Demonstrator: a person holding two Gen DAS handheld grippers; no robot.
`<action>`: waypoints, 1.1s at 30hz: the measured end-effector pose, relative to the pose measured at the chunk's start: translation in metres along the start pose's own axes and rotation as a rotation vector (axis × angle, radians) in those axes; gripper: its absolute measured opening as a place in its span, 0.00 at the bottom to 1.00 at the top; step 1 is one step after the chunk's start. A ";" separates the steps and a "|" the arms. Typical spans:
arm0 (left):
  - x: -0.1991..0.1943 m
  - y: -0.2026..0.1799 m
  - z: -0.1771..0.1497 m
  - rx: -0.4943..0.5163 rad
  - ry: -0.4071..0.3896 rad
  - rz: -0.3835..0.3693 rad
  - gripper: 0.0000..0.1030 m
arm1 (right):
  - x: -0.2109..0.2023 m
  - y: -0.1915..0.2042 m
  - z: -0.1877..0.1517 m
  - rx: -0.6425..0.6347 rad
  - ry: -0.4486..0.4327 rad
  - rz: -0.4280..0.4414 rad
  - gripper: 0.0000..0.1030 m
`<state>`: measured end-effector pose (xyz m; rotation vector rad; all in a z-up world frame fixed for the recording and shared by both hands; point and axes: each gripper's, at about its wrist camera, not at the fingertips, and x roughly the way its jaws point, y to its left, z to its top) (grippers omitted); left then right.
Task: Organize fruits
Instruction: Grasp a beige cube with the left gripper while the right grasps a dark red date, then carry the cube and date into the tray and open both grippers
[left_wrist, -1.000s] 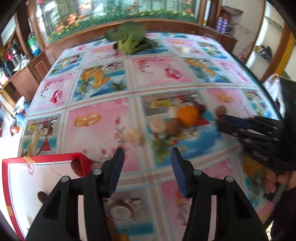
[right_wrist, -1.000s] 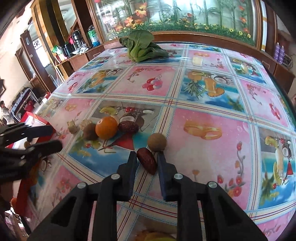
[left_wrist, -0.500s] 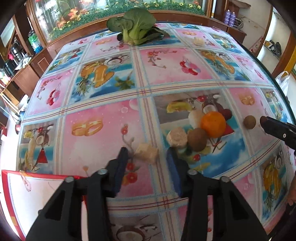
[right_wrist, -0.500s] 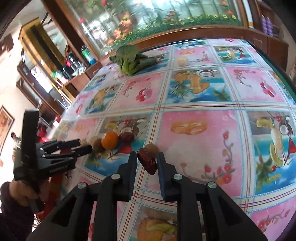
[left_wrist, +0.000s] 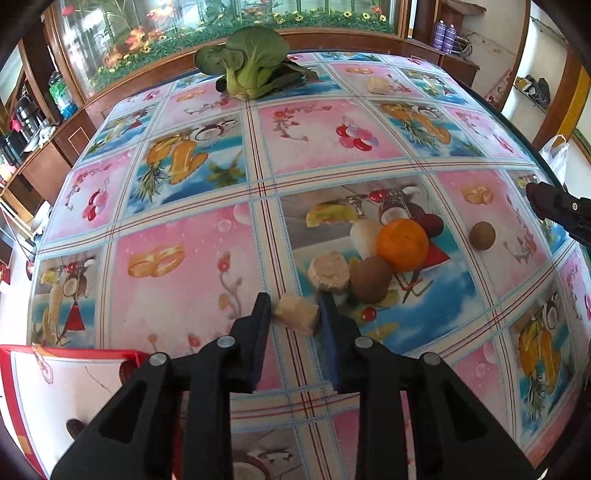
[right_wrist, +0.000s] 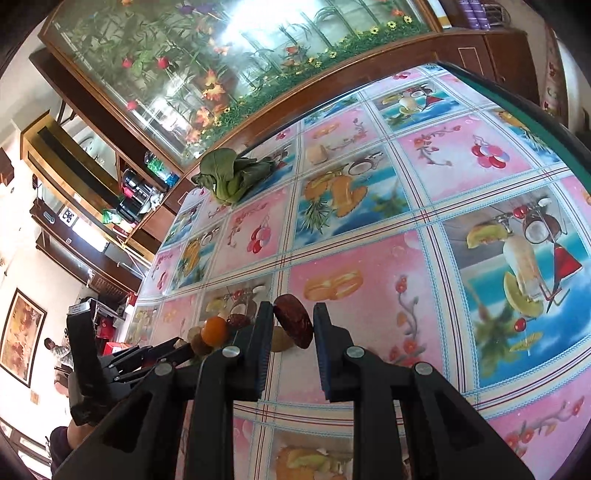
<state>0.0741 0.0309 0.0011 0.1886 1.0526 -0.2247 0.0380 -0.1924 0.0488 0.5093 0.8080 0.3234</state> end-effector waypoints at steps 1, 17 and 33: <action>-0.002 -0.001 -0.001 -0.005 0.001 -0.007 0.28 | 0.000 -0.001 0.001 0.001 -0.002 -0.004 0.20; -0.093 -0.017 -0.039 -0.032 -0.184 -0.047 0.28 | -0.019 0.014 -0.002 -0.077 -0.149 0.027 0.20; -0.135 0.030 -0.100 -0.122 -0.226 -0.016 0.28 | 0.009 0.108 -0.070 -0.199 -0.007 0.224 0.20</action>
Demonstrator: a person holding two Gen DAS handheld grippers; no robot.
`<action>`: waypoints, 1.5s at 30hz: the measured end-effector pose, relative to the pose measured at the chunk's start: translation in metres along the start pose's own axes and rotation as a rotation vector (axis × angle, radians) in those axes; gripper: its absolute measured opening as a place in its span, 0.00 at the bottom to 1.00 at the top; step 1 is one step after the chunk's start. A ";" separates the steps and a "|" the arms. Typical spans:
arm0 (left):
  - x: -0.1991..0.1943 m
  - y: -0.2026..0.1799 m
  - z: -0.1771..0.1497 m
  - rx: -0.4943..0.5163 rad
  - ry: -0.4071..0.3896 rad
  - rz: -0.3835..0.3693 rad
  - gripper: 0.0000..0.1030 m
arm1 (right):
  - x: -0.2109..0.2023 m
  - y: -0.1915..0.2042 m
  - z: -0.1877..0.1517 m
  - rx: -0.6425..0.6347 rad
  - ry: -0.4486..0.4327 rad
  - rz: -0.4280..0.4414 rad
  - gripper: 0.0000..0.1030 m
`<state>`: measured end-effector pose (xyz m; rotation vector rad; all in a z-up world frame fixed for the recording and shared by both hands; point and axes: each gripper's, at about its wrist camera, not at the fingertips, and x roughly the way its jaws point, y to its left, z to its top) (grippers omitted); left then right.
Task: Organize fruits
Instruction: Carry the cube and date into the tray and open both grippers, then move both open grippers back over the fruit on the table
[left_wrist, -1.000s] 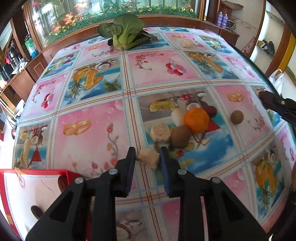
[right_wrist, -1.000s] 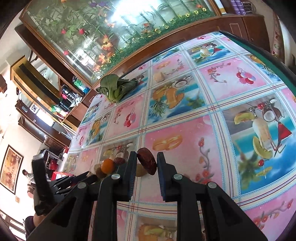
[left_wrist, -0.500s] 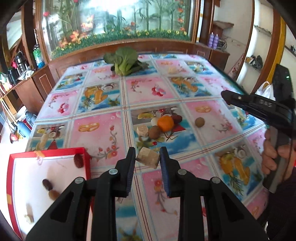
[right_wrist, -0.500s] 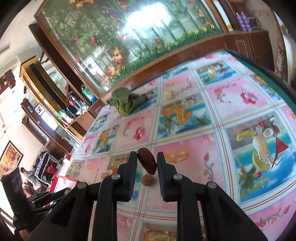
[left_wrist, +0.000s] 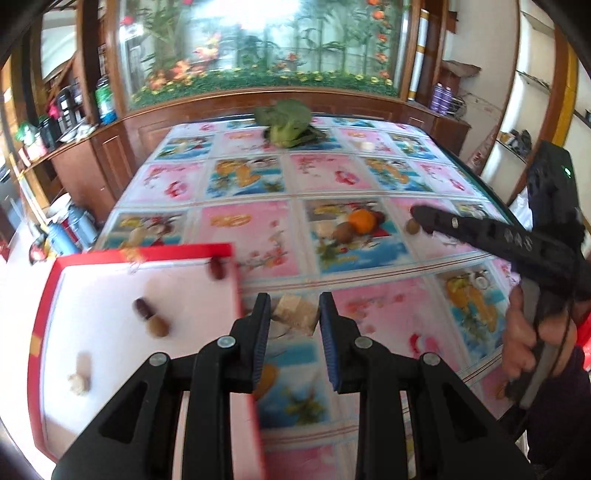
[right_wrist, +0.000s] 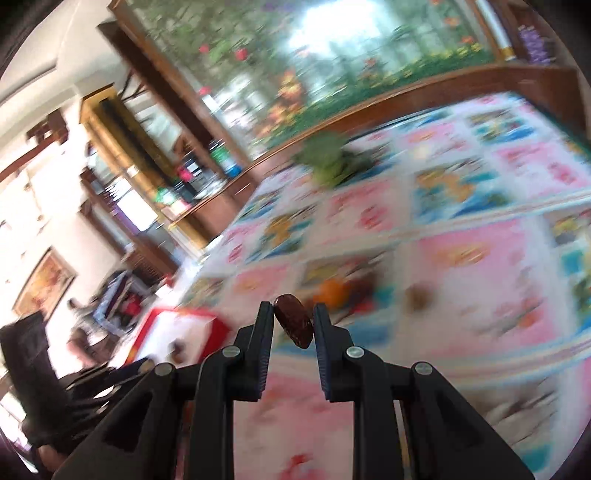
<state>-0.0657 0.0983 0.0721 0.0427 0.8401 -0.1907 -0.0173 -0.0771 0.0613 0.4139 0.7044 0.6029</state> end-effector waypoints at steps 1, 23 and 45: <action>-0.002 0.007 -0.003 -0.012 -0.003 0.001 0.28 | 0.008 0.012 -0.004 -0.014 0.027 0.027 0.19; -0.008 0.167 -0.052 -0.266 0.044 0.250 0.28 | 0.153 0.140 -0.058 -0.240 0.335 0.006 0.20; -0.009 0.063 -0.012 -0.076 0.038 0.150 0.58 | 0.060 0.063 -0.023 -0.238 0.140 -0.016 0.35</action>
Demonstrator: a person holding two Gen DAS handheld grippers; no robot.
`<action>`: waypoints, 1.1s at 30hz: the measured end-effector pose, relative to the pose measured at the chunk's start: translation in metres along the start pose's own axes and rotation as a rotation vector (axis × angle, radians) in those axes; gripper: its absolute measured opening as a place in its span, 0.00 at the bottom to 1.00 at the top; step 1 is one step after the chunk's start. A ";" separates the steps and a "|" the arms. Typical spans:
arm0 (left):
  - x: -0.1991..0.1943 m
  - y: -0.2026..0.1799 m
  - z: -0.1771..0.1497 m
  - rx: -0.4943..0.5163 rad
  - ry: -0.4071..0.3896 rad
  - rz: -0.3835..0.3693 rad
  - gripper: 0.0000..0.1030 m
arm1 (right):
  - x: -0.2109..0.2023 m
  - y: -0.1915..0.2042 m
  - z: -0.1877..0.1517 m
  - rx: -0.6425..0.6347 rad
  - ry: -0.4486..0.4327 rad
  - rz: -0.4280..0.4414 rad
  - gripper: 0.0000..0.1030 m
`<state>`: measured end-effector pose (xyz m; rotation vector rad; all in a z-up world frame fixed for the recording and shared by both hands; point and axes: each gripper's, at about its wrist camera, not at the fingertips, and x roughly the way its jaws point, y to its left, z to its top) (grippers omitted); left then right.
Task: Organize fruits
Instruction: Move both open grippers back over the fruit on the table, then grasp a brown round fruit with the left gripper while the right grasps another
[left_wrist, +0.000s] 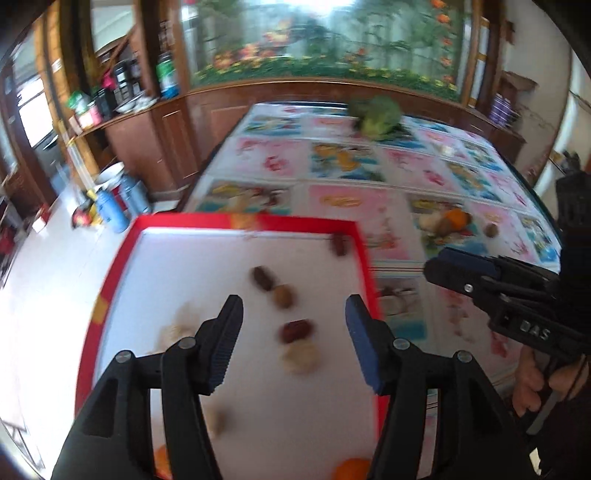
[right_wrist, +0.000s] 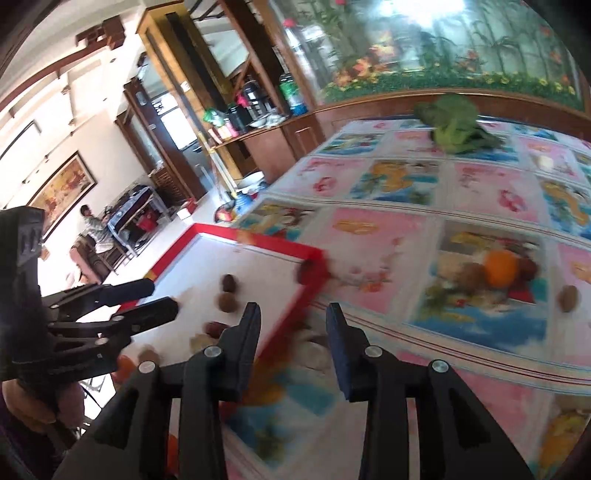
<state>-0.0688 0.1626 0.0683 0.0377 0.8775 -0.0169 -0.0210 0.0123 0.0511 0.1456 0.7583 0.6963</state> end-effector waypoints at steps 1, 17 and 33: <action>0.002 -0.013 0.003 0.024 0.001 -0.023 0.58 | -0.009 -0.015 -0.001 0.020 -0.007 -0.022 0.35; 0.054 -0.136 0.055 0.254 0.004 -0.193 0.57 | -0.067 -0.148 0.002 0.221 -0.037 -0.285 0.35; 0.113 -0.170 0.072 0.433 0.022 -0.301 0.35 | -0.033 -0.157 0.012 0.179 0.033 -0.345 0.30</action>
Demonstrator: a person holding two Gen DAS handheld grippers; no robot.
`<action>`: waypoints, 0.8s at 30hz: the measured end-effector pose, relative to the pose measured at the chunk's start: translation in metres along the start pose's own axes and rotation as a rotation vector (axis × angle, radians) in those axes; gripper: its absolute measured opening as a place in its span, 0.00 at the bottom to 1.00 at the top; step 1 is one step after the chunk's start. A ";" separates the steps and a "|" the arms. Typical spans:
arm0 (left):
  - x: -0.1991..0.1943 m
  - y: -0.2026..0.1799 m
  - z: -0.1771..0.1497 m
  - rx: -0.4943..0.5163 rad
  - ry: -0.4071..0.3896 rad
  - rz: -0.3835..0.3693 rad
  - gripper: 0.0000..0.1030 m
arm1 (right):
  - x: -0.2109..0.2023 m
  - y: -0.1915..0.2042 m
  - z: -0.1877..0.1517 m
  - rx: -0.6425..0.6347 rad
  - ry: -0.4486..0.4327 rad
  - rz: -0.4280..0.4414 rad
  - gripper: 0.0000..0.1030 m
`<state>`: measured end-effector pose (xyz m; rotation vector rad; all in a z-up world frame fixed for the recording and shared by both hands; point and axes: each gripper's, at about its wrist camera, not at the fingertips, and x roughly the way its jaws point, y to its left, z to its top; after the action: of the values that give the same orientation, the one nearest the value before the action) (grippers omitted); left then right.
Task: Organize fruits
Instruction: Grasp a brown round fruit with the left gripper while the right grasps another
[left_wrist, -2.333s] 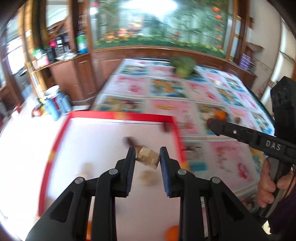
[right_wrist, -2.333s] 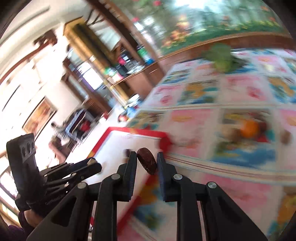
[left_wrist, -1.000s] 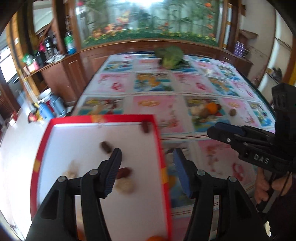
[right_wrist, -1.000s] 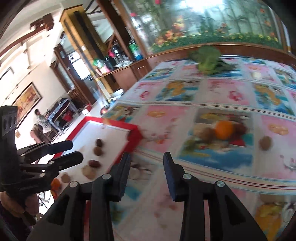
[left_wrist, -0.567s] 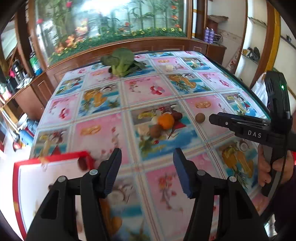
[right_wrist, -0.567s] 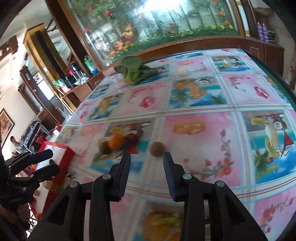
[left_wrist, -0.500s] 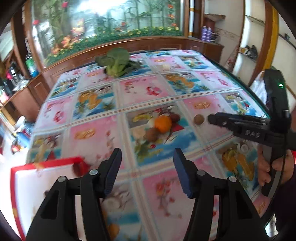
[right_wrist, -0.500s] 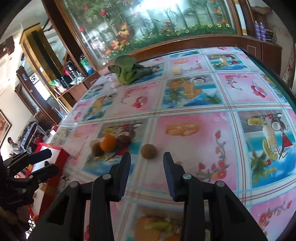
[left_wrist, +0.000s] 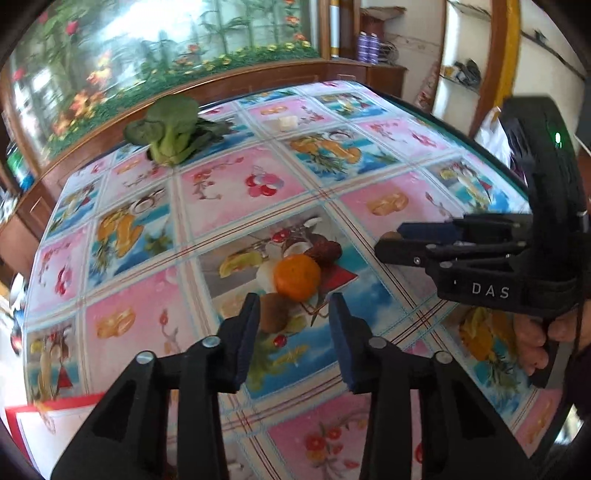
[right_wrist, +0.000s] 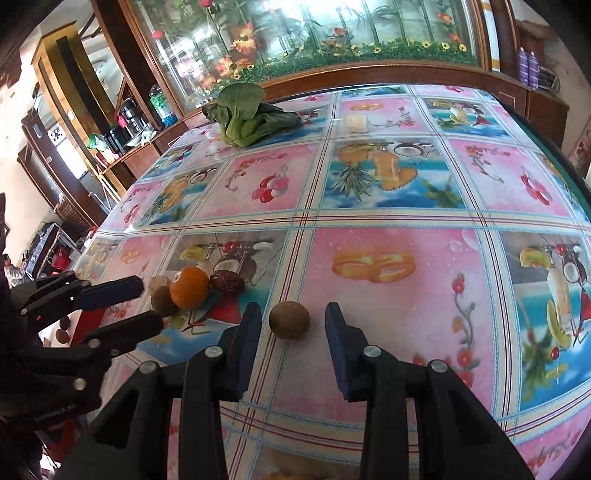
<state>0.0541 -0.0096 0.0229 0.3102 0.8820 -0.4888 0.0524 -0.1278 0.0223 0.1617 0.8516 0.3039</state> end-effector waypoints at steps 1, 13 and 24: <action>0.003 -0.001 0.001 0.018 -0.001 -0.007 0.35 | 0.000 0.000 0.000 -0.002 0.000 -0.004 0.29; 0.018 0.009 0.002 0.077 0.028 -0.035 0.35 | 0.000 0.000 0.000 -0.004 -0.002 -0.004 0.29; 0.017 -0.002 -0.011 0.073 0.047 -0.048 0.35 | -0.001 -0.001 0.000 0.001 0.000 -0.002 0.25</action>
<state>0.0552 -0.0107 0.0032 0.3696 0.9204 -0.5611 0.0521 -0.1293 0.0225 0.1622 0.8521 0.3017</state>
